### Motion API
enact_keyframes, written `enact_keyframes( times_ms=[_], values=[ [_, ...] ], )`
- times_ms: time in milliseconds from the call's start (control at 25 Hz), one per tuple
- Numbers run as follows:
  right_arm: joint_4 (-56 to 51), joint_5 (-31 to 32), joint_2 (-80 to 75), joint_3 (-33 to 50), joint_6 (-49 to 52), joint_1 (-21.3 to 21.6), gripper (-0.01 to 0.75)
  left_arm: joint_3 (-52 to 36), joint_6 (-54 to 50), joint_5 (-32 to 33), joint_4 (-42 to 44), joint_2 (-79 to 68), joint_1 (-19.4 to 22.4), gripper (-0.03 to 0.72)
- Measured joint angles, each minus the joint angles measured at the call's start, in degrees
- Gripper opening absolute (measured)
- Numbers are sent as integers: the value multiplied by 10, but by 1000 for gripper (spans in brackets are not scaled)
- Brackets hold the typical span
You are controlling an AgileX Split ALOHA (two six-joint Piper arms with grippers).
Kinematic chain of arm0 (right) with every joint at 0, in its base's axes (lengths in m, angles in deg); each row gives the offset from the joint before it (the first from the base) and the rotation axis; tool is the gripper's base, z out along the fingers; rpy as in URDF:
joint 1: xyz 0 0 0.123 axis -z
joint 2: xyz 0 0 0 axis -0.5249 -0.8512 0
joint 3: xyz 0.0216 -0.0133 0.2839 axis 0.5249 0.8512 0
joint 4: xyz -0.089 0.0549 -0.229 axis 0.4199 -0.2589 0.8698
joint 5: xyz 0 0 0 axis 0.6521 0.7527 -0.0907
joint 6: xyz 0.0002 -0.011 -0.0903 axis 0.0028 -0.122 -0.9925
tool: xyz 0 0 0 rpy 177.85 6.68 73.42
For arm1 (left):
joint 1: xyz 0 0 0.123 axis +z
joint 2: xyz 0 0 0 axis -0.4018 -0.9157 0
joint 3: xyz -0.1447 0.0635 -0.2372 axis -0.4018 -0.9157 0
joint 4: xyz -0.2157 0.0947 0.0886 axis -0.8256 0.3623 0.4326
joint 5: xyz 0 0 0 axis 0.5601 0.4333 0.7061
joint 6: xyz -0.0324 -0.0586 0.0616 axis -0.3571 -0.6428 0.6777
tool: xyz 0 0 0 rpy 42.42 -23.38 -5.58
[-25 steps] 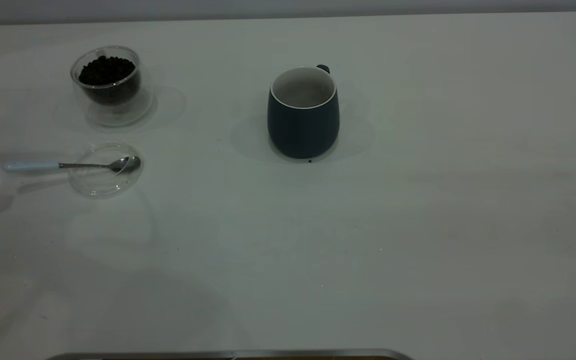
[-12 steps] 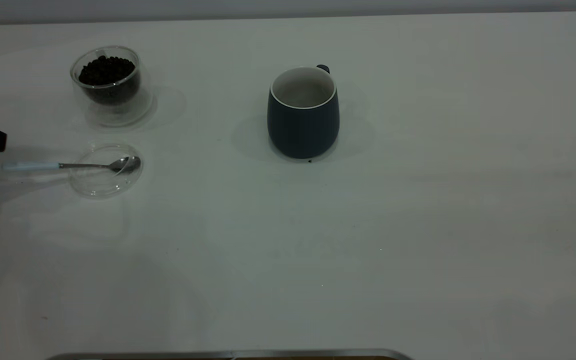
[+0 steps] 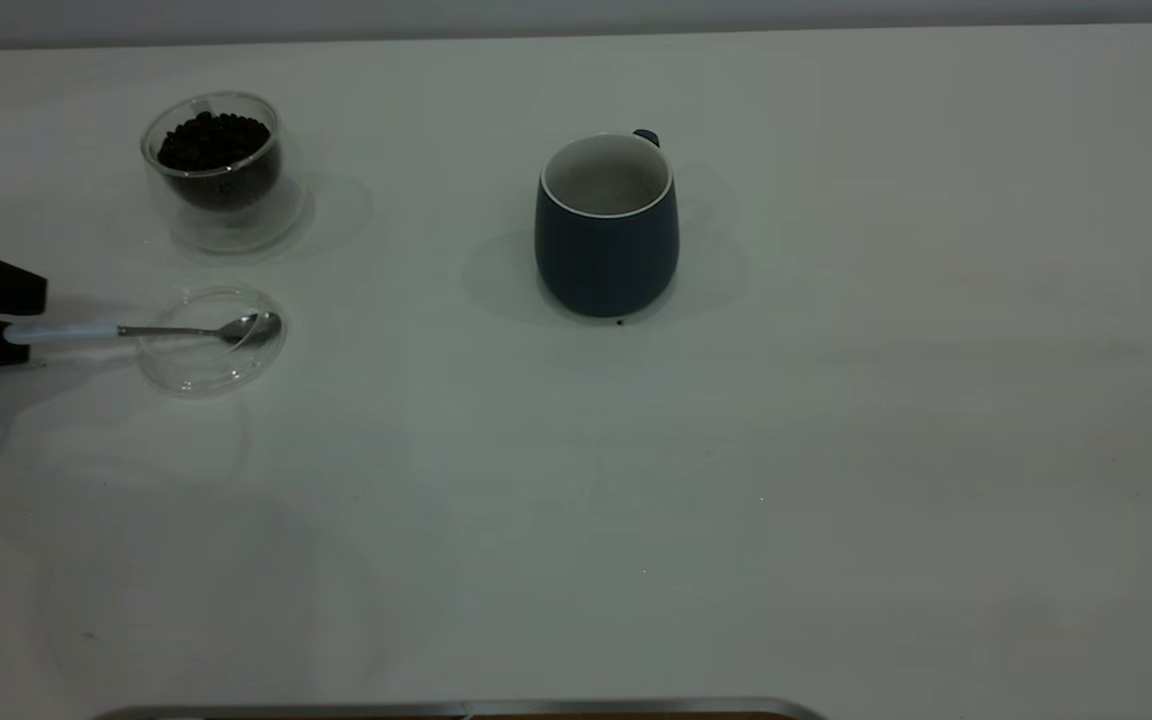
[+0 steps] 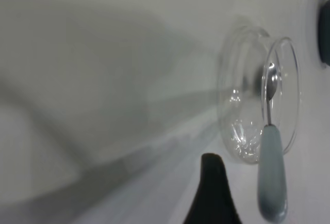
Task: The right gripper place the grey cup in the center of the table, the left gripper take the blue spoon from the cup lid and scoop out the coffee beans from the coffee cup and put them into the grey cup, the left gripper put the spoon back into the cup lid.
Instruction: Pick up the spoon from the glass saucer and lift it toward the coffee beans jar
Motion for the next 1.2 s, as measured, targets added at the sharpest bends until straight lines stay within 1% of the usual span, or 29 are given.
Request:
enact_keyframes(
  times_ms=[440, 520, 600, 680, 800, 1080, 1160, 1200],
  values=[
    [0, 0, 0, 0, 0, 0, 592, 0, -7, 9, -4, -2, -28, 632],
    [0, 0, 0, 0, 0, 0, 592, 0, -17, 9, -4, -4, -32, 617],
    [0, 0, 0, 0, 0, 0, 592, 0, -26, 9, -3, -4, -34, 585],
    [0, 0, 0, 0, 0, 0, 592, 0, -31, 9, -3, -4, -34, 532],
    [0, 0, 0, 0, 0, 0, 592, 0, -36, 9, -3, -4, -34, 433],
    [0, 0, 0, 0, 0, 0, 592, 0, -37, 8, -3, -4, -34, 162],
    [0, 0, 0, 0, 0, 0, 592, 0, -37, 13, -3, -4, -34, 132],
    [0, 0, 0, 0, 0, 0, 592, 0, -37, 13, -3, -3, -34, 130]
  ],
)
